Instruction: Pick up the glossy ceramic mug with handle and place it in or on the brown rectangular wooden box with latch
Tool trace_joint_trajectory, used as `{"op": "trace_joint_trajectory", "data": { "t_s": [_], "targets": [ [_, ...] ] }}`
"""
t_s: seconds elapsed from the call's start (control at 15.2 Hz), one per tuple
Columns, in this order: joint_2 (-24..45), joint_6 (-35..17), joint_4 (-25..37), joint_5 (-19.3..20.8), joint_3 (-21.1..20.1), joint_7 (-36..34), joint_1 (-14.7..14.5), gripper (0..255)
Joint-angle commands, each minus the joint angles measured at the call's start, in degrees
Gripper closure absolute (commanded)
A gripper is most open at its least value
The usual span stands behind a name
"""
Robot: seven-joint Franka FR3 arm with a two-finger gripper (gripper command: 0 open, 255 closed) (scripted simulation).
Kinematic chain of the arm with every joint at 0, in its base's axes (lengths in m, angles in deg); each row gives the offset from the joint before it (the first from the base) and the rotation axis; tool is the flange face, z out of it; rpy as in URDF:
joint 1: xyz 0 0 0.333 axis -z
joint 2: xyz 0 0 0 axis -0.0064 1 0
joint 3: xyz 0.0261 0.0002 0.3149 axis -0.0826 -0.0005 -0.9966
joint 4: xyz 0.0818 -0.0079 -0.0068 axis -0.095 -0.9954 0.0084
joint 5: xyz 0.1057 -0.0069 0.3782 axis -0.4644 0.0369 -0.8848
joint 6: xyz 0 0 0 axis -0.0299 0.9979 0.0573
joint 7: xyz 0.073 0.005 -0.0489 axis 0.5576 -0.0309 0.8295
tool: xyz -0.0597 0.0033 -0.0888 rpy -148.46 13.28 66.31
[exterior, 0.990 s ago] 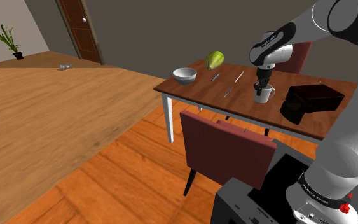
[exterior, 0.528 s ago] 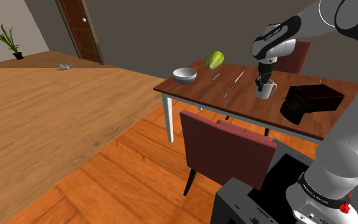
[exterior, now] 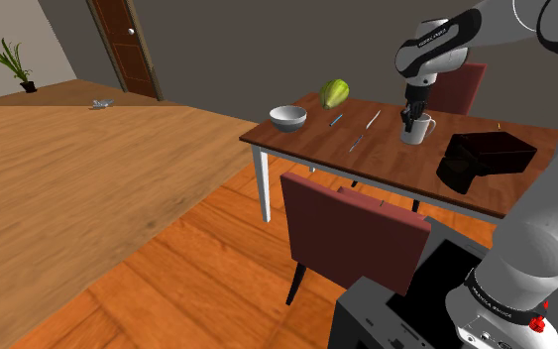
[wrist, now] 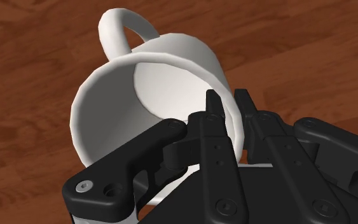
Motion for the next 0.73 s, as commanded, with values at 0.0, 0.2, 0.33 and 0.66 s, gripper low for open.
{"op": "trace_joint_trajectory", "data": {
  "t_s": [0.0, 0.2, 0.33, 0.66],
  "targets": [
    [-0.51, 1.41, 0.93, 0.19, -0.05, -0.12, -0.06, 255],
    [-1.29, 3.66, 2.45, 0.46, -0.11, -0.22, -0.13, 255],
    [-1.75, 5.16, 3.52, 0.62, -0.15, -0.26, -0.17, 255],
    [-2.67, 8.92, 6.43, 0.89, -0.27, -0.3, -0.27, 255]
  ]
}}
